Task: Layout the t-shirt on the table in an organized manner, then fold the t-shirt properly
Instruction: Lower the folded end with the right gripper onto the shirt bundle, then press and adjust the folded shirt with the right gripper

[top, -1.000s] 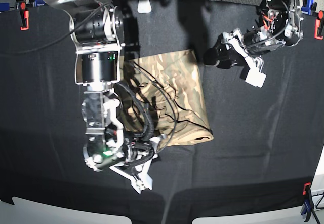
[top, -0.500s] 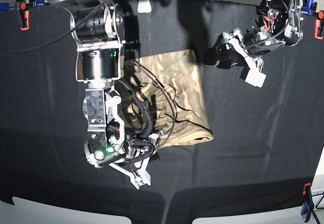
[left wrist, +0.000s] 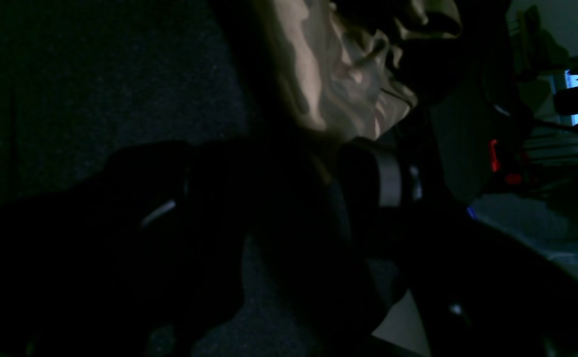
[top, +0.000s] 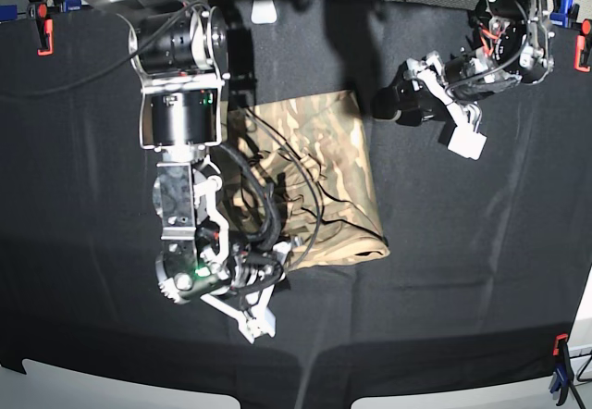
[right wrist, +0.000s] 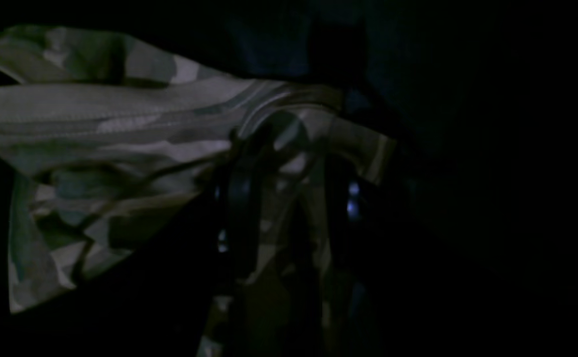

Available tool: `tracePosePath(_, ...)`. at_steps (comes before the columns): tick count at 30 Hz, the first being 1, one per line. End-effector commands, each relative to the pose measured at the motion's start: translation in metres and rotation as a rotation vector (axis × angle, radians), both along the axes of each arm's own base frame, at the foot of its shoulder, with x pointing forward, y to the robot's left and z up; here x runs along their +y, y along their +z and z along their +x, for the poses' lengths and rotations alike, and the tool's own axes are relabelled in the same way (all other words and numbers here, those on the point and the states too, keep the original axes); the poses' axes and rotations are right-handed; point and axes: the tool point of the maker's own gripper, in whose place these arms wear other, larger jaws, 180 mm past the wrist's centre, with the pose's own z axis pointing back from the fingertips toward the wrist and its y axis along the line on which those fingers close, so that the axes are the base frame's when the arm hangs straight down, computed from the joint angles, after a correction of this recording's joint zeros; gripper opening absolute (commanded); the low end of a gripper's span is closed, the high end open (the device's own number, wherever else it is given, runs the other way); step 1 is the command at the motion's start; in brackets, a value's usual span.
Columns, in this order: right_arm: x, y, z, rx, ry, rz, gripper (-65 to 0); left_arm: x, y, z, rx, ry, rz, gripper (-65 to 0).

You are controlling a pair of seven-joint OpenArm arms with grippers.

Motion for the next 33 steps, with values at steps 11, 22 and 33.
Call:
tracePosePath(11, 0.008, 0.008, 0.018, -0.056, -0.018, 0.052, -45.3, 0.001, 0.011, 0.007, -0.042, 0.004, -0.019, -28.9)
tracePosePath(22, 0.030, 0.009, 0.007, -0.034, 0.123, 0.037, -65.0, 0.001, 0.011, 0.007, -0.042, 0.004, -0.019, -28.9)
tracePosePath(33, 0.084, 0.054, -0.013, -0.133, 0.273, 0.195, -65.0, 0.001, 0.011, 0.007, -0.043, 0.004, -0.018, -28.9)
